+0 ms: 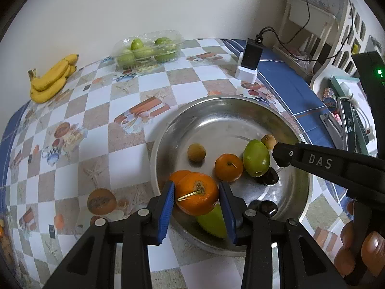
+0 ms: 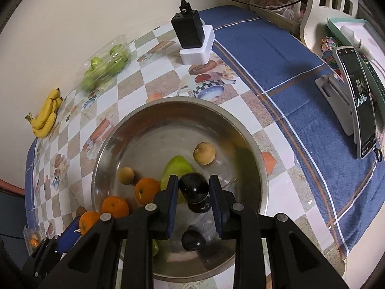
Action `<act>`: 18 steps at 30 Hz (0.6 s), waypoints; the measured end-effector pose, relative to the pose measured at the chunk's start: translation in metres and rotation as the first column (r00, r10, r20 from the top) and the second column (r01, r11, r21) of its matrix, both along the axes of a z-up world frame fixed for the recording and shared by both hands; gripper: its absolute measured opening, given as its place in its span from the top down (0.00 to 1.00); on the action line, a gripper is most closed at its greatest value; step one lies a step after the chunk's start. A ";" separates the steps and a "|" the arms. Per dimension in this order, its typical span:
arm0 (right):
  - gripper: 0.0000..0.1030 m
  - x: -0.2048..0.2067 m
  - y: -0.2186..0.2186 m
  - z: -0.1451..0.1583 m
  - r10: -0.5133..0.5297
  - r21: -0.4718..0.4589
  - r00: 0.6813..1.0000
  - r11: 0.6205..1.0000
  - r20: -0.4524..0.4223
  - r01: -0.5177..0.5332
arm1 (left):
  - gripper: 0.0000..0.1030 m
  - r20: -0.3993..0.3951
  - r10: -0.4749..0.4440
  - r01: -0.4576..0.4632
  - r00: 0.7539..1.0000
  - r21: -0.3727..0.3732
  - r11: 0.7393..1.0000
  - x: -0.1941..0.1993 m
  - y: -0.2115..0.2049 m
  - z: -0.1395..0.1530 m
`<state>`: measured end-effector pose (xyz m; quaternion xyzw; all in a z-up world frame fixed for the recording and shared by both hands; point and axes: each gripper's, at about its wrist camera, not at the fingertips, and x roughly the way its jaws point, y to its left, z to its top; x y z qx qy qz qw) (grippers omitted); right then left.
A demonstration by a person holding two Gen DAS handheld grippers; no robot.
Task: Organize fruits
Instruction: 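Lower both fruits into the bowl and open both tools to release them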
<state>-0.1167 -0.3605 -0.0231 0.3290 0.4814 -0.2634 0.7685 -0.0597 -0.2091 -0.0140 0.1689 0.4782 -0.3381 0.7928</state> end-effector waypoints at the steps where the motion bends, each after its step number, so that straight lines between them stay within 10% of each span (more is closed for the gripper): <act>1: 0.73 0.000 -0.001 -0.001 -0.003 0.001 1.000 1.000 0.000 0.003 | 0.61 0.008 -0.007 0.007 1.000 0.002 1.000 -0.001 -0.002 -0.001; 18: 0.73 -0.001 -0.008 -0.010 -0.042 -0.006 0.999 0.999 -0.012 0.042 | 0.61 0.020 -0.058 0.059 0.998 -0.027 0.998 -0.006 -0.020 -0.004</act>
